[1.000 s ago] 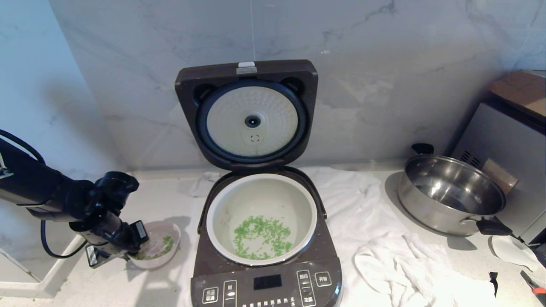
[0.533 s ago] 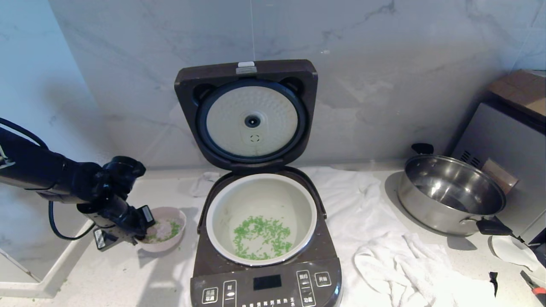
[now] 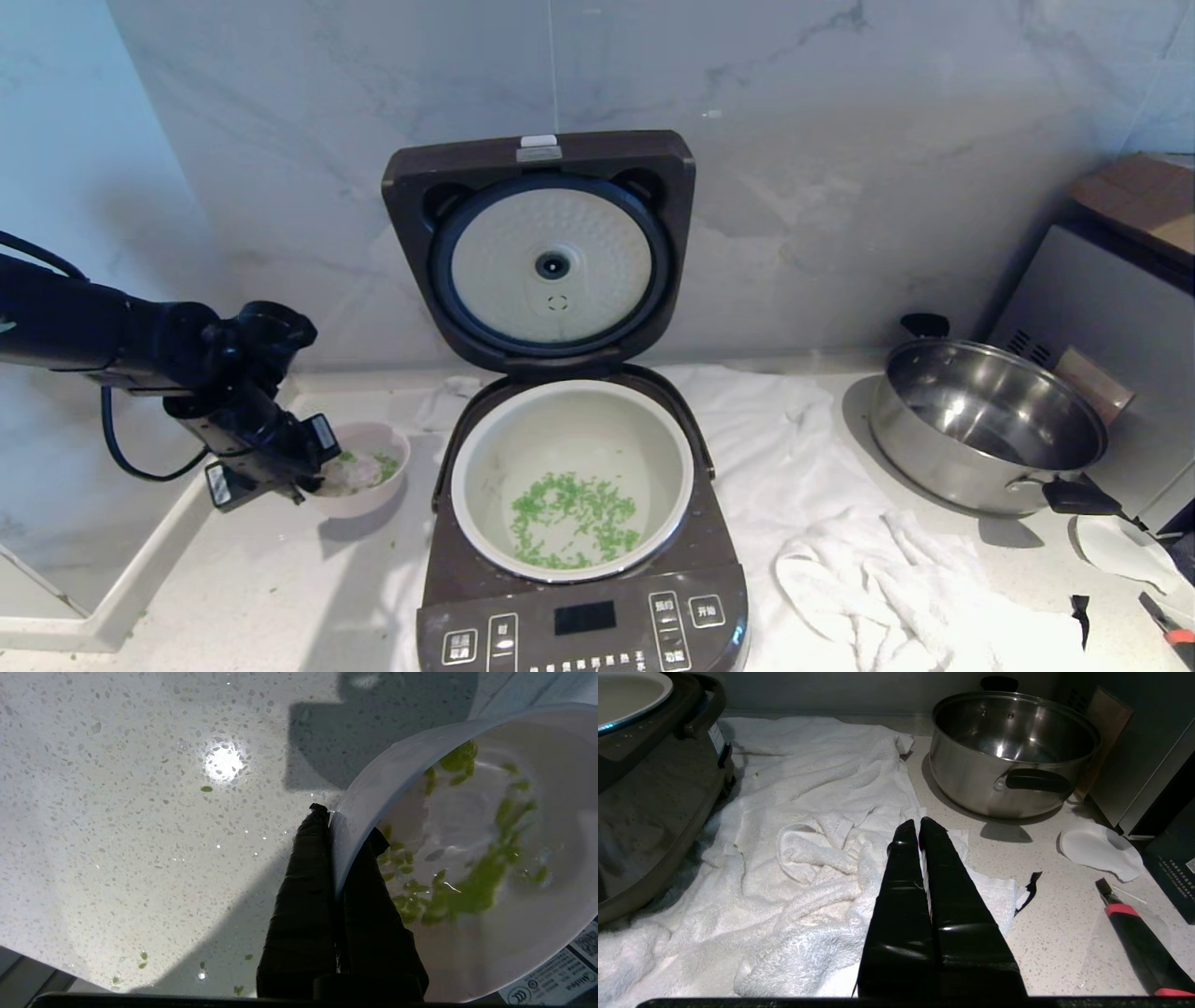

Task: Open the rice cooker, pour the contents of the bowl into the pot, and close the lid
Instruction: Pour the water from the bowl into the rice cooker

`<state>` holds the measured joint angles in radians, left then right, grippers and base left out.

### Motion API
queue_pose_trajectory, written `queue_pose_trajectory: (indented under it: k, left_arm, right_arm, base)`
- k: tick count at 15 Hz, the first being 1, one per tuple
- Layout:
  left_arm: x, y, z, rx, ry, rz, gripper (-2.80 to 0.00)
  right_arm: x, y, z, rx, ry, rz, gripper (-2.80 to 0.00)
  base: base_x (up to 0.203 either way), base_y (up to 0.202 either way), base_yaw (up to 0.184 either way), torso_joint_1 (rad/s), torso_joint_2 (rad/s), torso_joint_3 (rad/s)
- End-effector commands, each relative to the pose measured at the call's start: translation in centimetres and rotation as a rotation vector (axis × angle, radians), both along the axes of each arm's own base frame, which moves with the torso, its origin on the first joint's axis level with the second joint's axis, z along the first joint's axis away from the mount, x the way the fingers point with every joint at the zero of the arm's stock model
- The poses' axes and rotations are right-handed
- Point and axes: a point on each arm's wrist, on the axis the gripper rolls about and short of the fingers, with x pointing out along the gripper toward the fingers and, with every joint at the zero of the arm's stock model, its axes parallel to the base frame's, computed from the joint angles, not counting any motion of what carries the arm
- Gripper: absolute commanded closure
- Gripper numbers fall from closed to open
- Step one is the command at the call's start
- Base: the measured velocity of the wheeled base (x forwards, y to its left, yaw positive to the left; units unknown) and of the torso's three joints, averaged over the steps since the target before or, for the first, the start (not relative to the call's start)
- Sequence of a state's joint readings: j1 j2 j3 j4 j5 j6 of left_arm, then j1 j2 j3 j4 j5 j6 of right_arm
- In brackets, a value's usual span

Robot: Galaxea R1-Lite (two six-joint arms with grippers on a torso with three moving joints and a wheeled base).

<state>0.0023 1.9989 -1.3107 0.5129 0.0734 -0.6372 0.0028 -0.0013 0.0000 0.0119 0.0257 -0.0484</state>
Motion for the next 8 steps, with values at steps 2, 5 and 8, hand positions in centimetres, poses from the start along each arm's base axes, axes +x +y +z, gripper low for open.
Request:
queue_pose_trajectory:
  k: [2,5,8]
  left_arm:
    - [0.5,0.0,1.0,-0.001,-0.031,0.004,0.0]
    - [0.6,0.0,1.8,-0.001,-0.027,0.005,0.0]
    - [0.8,0.0,2.6,-0.002,-0.042,0.007,0.0]
  right_arm:
    - [0.0,0.0,0.0,-0.001,0.002,0.0,0.0]
    - [0.0,0.0,0.0,-0.001,0.002,0.001,0.0]
    - [0.0,0.0,0.0,-0.001,0.002,-0.001,0.0]
  base:
    - [0.0,0.0,0.0,0.0,0.0,0.0]
    - [0.0,0.0,0.0,0.0,0.0,0.0]
    - [0.0,0.0,0.0,0.0,0.0,0.0]
